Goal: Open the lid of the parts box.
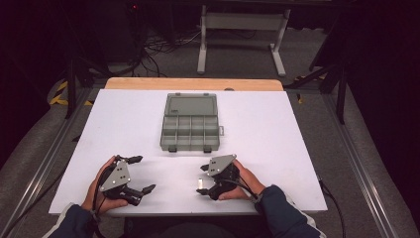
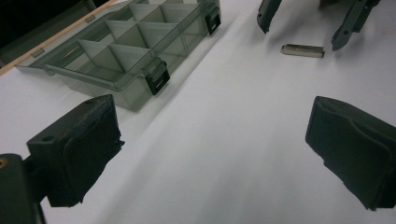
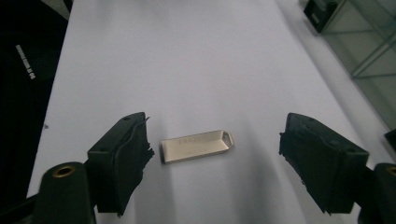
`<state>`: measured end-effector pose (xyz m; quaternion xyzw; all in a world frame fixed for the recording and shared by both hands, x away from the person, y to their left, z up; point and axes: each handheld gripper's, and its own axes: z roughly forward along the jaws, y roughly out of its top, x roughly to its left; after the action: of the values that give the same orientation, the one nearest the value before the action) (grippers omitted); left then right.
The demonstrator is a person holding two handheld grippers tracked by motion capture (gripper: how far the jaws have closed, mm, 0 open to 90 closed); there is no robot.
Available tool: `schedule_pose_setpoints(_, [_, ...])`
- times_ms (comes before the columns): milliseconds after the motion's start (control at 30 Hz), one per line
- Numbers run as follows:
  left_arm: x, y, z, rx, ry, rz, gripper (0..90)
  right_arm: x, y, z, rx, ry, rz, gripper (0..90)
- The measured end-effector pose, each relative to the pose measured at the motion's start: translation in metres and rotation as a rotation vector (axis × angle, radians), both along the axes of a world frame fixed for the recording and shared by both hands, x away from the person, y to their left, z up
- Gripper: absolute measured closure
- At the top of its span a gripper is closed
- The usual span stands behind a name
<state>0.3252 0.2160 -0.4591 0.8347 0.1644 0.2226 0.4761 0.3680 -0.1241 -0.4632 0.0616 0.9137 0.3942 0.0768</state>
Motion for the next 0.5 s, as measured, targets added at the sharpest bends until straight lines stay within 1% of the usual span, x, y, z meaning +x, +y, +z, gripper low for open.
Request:
schedule_pose_setpoints(33, [-0.0004,-0.0003,-0.0001,0.004,0.001,0.000,3.9,0.0002,0.0005,-0.0008,-0.006,0.003,0.011,24.5])
schedule_pose_setpoints(67, [-0.0008,-0.0008,-0.0004,0.001,0.003,0.000,3.9,0.0001,0.0011,-0.0015,-0.013,0.001,0.011,25.1])
schedule_pose_setpoints(200, [-0.0015,-0.0012,-0.0005,0.003,-0.001,-0.005,4.0,0.0013,0.0019,-0.0028,-0.011,0.014,0.023,30.1])
schedule_pose_setpoints(300, [-0.0016,-0.0015,-0.0010,-0.003,0.002,-0.003,4.1,0.0031,0.0019,-0.0033,-0.006,0.036,0.031,34.9])
schedule_pose_setpoints(333, [-0.0016,-0.0015,-0.0010,-0.003,0.002,-0.003,4.1,0.0031,0.0019,-0.0033,-0.006,0.036,0.031,34.9])
schedule_pose_setpoints(367, [-0.0013,-0.0016,-0.0011,-0.007,0.004,-0.006,4.1,0.0041,0.0019,-0.0033,-0.006,0.042,0.039,37.0])
schedule_pose_setpoints(400, [-0.0009,-0.0017,-0.0012,-0.006,0.004,-0.008,4.2,0.0050,0.0020,-0.0034,-0.004,0.059,0.052,38.8])
schedule_pose_setpoints(433, [-0.0008,-0.0021,-0.0015,-0.005,0.006,-0.009,4.3,0.0057,0.0021,-0.0034,-0.005,0.055,0.059,41.2])
schedule_pose_setpoints(500, [-0.0003,-0.0026,-0.0019,0.002,0.006,-0.014,4.4,0.0057,0.0021,-0.0033,-0.006,0.055,0.062,42.9])
